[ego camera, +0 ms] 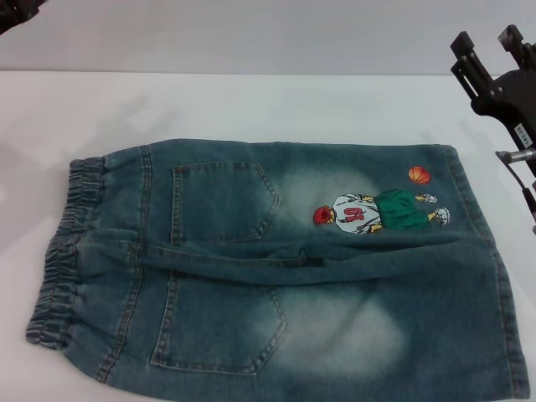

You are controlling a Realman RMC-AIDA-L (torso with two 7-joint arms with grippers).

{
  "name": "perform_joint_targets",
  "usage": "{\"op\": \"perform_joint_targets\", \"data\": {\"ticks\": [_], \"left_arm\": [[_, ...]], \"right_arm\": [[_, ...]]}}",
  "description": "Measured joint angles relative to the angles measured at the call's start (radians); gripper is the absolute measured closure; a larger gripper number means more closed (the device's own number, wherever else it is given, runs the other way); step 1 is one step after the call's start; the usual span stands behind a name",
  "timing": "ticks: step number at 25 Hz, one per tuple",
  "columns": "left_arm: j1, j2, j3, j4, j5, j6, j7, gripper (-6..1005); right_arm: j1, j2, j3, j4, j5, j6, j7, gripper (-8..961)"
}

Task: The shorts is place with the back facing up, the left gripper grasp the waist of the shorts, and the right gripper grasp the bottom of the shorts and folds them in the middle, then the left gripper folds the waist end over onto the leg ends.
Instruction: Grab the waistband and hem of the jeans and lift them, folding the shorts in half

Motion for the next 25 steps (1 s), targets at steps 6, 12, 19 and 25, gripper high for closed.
{"op": "perform_joint_targets", "data": {"ticks": [6, 12, 19, 25], "left_arm": [[-0.005, 0.053, -0.179, 0.009, 0.281, 0.216, -0.204, 350], [0.002, 0.082, -0.285, 0.013, 0.509, 0.323, -0.335, 353], [0.028, 0.107, -0.382, 0.015, 0.703, 0.433, -0.417, 357], [0.068, 0.114, -0.418, 0.016, 0.803, 0.457, -0.453, 360]], "right_arm": [[0.007, -0.002, 0.0, 0.003, 0.0, 0.0, -0.005, 239], [0.018, -0.004, 0.016, 0.005, 0.0, 0.0, -0.009, 239], [0.023, -0.008, 0.082, 0.025, 0.0, 0.0, -0.012, 239], [0.023, -0.013, 0.184, 0.049, -0.001, 0.0, -0.013, 239]]}}
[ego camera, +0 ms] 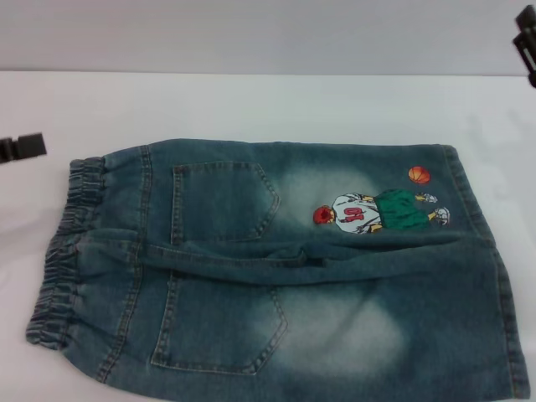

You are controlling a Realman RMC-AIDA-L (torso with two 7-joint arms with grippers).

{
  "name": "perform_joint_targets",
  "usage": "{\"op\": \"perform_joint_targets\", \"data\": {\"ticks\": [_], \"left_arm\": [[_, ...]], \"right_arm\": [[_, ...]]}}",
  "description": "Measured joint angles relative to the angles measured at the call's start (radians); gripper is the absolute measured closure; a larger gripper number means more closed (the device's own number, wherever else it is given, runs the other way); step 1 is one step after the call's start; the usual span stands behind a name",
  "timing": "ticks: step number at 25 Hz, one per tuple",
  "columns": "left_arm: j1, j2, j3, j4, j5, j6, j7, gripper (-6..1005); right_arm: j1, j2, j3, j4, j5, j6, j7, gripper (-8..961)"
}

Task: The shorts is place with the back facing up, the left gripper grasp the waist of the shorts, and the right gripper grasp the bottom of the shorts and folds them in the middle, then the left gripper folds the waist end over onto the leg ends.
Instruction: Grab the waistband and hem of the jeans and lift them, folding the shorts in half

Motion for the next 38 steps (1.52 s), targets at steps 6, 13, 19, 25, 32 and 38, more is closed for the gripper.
{"op": "perform_joint_targets", "data": {"ticks": [6, 13, 19, 25, 32, 38], "left_arm": [[0.022, 0.001, -0.001, 0.0, 0.054, 0.017, -0.022, 364], [0.052, 0.006, -0.003, -0.003, 0.108, 0.047, -0.038, 367], [0.084, 0.002, -0.004, -0.012, 0.119, 0.036, -0.038, 371], [0.107, 0.0, -0.008, -0.014, 0.133, 0.025, -0.042, 374], [0.114, -0.012, -0.01, -0.014, 0.18, 0.027, -0.047, 377], [0.102, -0.018, -0.014, -0.014, 0.234, 0.023, -0.066, 381]], "right_arm": [[-0.001, -0.002, 0.035, 0.012, -0.006, 0.0, -0.001, 239], [0.001, -0.003, 0.036, 0.015, -0.008, 0.0, -0.001, 239], [0.006, -0.003, 0.037, 0.015, -0.008, 0.0, -0.001, 239], [0.01, -0.004, 0.037, 0.015, -0.008, 0.0, -0.001, 239], [0.011, -0.005, 0.037, 0.015, -0.009, 0.0, -0.001, 239], [0.017, -0.005, 0.037, 0.015, -0.009, 0.007, -0.001, 239]]}}
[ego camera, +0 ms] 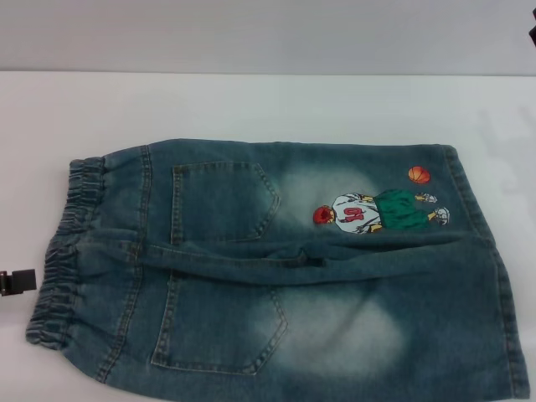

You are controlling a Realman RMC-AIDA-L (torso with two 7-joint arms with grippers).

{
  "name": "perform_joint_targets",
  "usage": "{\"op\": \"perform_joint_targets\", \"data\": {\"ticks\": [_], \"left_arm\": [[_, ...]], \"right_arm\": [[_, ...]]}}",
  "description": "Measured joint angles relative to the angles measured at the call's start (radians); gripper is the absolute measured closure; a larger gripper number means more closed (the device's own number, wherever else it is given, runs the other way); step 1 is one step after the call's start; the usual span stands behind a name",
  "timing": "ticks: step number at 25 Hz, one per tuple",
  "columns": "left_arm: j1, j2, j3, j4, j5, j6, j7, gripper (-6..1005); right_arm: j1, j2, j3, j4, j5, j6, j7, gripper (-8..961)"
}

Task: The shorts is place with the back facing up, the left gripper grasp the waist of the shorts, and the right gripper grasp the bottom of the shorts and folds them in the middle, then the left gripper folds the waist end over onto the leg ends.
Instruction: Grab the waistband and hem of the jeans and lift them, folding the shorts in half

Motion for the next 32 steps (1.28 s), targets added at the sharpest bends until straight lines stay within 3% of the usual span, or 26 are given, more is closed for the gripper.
{"op": "perform_joint_targets", "data": {"ticks": [16, 32], "left_arm": [[0.001, 0.006, -0.01, 0.0, 0.088, -0.064, -0.054, 389], [-0.021, -0.018, -0.017, 0.0, 0.199, -0.111, -0.06, 398]], "right_arm": [[0.008, 0.0, 0.014, 0.0, 0.003, 0.004, 0.0, 239], [0.019, 0.0, 0.015, 0.008, 0.007, -0.003, 0.0, 240]]}}
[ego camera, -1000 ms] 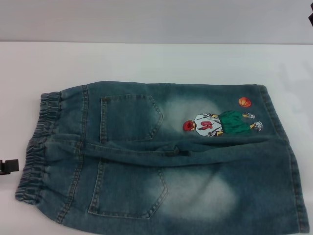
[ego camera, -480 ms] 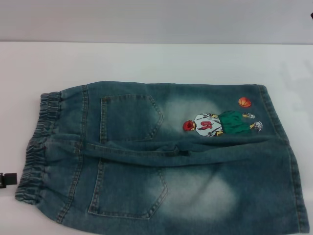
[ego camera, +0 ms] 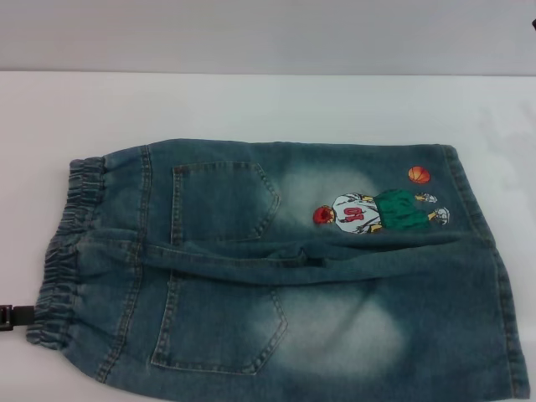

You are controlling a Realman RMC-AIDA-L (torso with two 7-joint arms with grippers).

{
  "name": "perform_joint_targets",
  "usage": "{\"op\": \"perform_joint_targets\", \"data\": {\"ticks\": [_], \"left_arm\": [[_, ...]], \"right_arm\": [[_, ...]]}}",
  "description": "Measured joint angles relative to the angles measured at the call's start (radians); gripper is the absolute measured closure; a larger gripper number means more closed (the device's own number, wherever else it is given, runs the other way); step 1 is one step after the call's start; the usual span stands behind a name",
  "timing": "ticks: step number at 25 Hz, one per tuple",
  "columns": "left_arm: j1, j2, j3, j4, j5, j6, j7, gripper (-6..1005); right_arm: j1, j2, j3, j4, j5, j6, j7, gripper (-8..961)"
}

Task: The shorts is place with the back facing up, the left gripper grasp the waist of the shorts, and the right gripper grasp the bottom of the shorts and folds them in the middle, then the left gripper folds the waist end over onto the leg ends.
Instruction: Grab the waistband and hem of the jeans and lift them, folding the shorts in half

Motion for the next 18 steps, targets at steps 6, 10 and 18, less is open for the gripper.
{"op": "perform_joint_targets", "data": {"ticks": [6, 10, 18], "left_arm": [[-0.002, -0.001, 0.0, 0.0, 0.001, -0.005, -0.003, 401], [-0.005, -0.001, 0.0, 0.0, 0.001, -0.005, -0.004, 403], [-0.017, -0.003, 0.006, 0.0, 0.011, -0.005, -0.014, 407]], "right_arm": [[0.002, 0.0, 0.0, 0.0, 0.0, 0.0, 0.0, 240], [0.004, -0.001, 0.0, 0.0, 0.0, -0.001, 0.0, 240], [0.004, -0.001, 0.0, -0.001, 0.0, -0.001, 0.0, 240]]}}
